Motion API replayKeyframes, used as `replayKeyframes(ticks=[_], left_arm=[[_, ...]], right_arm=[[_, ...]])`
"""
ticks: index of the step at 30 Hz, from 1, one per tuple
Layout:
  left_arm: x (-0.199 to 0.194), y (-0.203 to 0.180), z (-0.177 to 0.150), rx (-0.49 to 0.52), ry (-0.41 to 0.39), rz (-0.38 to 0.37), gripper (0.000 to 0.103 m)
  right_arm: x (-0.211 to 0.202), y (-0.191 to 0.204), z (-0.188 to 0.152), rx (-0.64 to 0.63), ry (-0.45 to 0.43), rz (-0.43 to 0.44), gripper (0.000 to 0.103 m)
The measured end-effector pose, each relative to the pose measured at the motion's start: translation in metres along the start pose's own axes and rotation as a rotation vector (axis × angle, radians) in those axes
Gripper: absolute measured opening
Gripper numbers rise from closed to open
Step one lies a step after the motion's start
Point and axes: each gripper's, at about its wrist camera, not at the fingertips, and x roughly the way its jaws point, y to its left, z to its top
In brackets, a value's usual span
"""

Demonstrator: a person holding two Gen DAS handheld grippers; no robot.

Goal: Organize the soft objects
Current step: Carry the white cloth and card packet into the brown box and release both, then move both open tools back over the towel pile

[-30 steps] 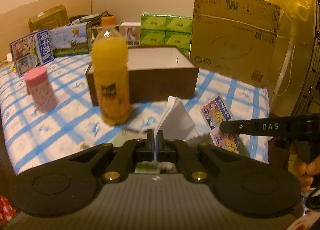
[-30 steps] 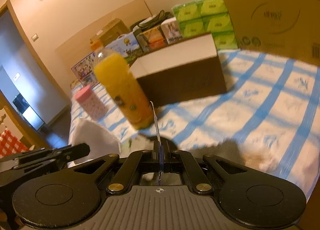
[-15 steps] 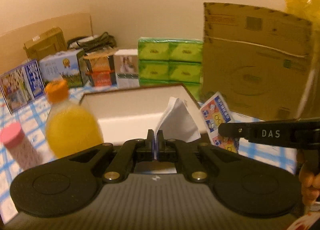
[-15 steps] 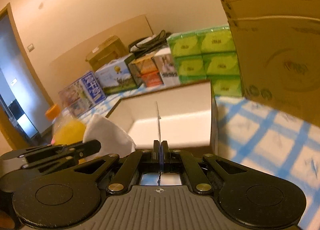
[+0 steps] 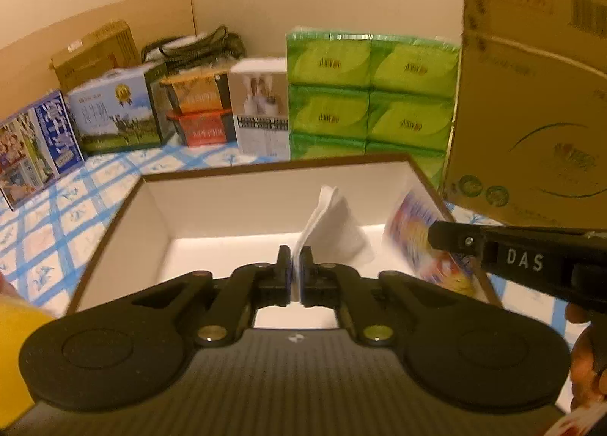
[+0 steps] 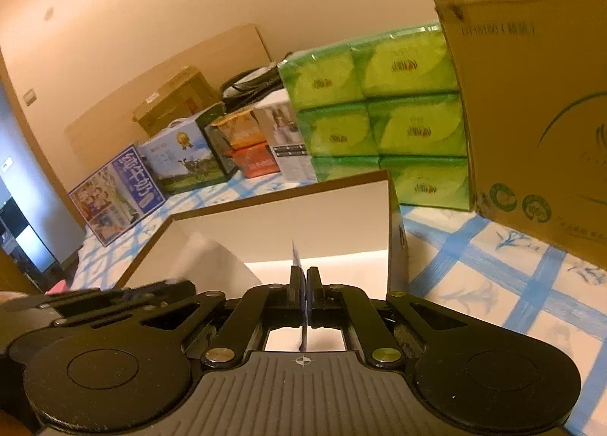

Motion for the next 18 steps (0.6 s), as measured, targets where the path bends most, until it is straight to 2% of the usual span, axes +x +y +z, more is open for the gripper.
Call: replayKeyframes(ticks=[1,2,3,6,10,18], left_arm=[[0.006,0.000,0.000,-0.003,0.010,-0.004,0.020],[0.012,0.000,-0.001,-0.006,0.029,-0.003,0.025],[0.016,0.000,-0.002,-0.007,0.037,0.000,0.026],[0.018,-0.001,-0.005,0.012,0.039,0.001,0.026],[0.008,0.000,-0.004,-0.003,0.040,-0.035,0.026],[-0.055,-0.003,-0.017,0.000,0.028,-0.119,0.028]], right_arm=[[0.003,-0.003,0.000,0.006,0.012,0.002,0.018],[0.004,-0.004,0.000,0.008,0.015,-0.002,0.025],[0.003,-0.006,-0.001,0.001,0.012,-0.009,0.034],[-0.005,-0.006,-0.002,-0.011,-0.001,-0.015,0.037],[-0.025,-0.008,-0.003,0.014,-0.012,-0.019,0.039],[-0.087,0.004,-0.019,0.041,-0.031,-0.017,0.042]])
